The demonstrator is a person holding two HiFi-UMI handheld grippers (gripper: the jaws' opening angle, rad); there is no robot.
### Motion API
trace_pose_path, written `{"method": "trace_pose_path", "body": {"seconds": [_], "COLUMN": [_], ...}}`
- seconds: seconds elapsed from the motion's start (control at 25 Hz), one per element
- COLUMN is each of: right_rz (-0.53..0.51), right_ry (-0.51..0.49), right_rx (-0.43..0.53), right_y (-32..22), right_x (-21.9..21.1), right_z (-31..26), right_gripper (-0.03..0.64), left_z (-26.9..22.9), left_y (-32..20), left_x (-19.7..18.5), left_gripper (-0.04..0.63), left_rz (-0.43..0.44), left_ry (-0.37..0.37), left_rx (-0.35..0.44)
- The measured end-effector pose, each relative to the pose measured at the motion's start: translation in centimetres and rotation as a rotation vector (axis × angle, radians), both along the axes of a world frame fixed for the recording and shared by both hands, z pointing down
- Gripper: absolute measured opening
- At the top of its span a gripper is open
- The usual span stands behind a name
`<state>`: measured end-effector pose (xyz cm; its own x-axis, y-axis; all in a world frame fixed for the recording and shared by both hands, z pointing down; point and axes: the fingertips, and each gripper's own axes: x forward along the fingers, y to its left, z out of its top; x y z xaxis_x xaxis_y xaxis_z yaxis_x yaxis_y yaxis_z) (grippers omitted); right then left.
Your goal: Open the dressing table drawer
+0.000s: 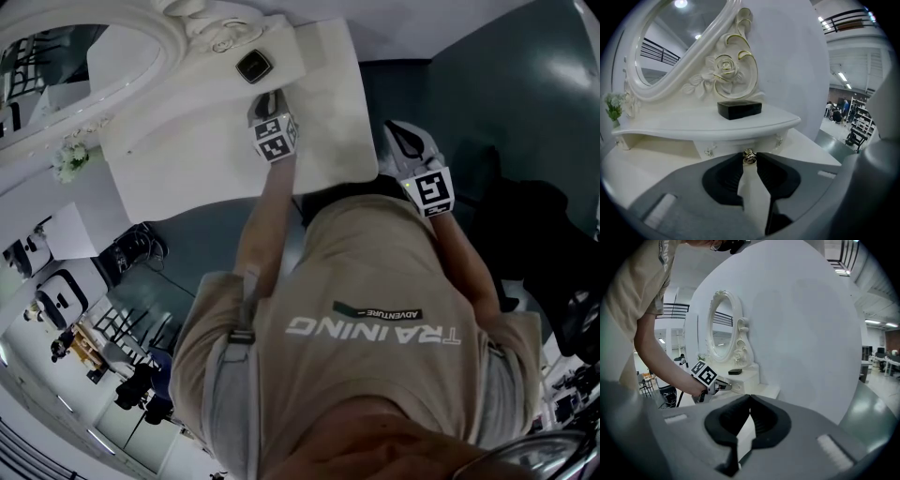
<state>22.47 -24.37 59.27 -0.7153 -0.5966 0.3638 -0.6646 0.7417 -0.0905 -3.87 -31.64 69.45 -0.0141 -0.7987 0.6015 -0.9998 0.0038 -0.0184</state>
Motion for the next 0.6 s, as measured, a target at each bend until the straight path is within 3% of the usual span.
{"method": "trace_pose_path", "body": {"seconds": [0.6], "right_rz": [-0.014], "right_ry": [0.003], "right_rx": [-0.016], "right_y": [1.0], "right_x": [0.1], "right_z": [0.8], "right_gripper": [0.003], "left_z": [-0.1], "left_y": [2.8], "left_x": [1.0], "left_gripper": [0.097], "left_rz": [-0.005], "left_ry": [-0.015], "left_rx": [-0.022]}}
